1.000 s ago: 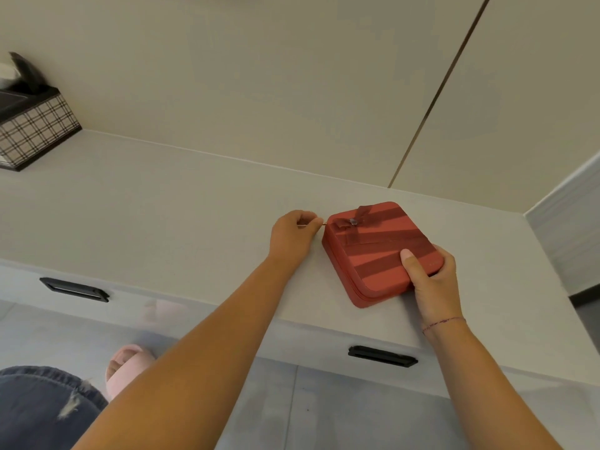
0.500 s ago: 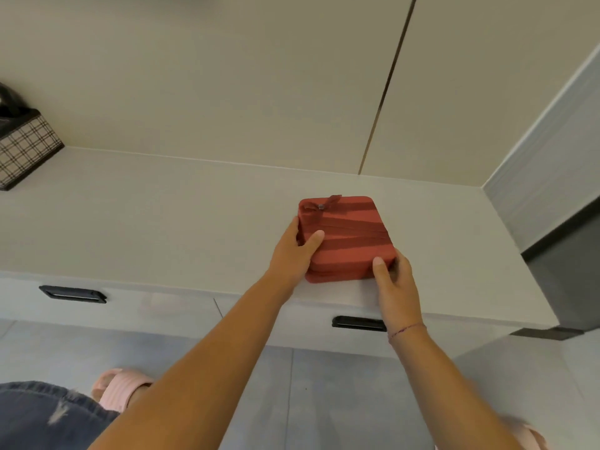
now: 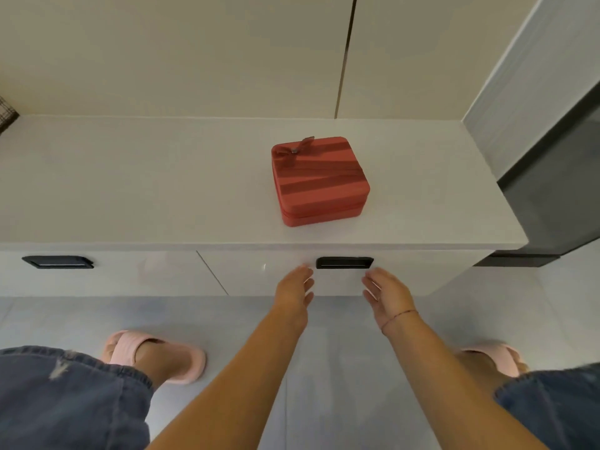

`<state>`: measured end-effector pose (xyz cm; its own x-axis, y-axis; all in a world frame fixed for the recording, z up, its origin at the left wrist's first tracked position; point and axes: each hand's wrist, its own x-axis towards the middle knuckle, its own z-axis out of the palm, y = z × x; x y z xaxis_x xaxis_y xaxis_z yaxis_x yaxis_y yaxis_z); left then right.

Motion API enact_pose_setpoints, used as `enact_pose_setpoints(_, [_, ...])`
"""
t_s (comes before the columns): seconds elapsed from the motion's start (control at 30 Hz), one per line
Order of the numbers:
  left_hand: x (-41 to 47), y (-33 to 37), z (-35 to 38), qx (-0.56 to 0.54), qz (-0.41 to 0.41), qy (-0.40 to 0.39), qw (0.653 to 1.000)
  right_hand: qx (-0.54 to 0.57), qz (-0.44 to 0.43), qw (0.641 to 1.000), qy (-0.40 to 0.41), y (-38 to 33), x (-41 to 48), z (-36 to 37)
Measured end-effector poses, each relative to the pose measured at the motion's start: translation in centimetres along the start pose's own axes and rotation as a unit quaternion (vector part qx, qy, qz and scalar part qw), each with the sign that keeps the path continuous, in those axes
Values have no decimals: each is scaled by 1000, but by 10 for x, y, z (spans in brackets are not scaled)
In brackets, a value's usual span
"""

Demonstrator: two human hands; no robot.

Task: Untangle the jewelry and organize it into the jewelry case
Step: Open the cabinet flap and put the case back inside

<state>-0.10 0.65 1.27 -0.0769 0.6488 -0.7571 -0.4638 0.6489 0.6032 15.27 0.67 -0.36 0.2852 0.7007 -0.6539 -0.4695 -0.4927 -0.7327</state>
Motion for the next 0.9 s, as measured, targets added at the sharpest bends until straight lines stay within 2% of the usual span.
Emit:
enact_pose_setpoints(0.1, [6, -6, 7, -50, -29, -34, 998, 44, 38, 998, -30, -2, 7, -1])
enact_pose_setpoints(0.23, [10, -14, 7, -60, -20, -48, 997, 68, 49, 996, -32, 1, 6, -3])
enact_pose_setpoints(0.43, [8, -15, 8, 1, 8, -46, 999, -5, 19, 999, -28, 4, 6, -3])
enact_pose_setpoints(0.63, [6, -13, 6, 74, 55, -29, 995, -29, -28, 998, -37, 1, 3, -5])
enact_pose_setpoints(0.9, [-3, -24, -3, 85, 60, -39, 994, -59, -46, 996, -38, 9, -8, -12])
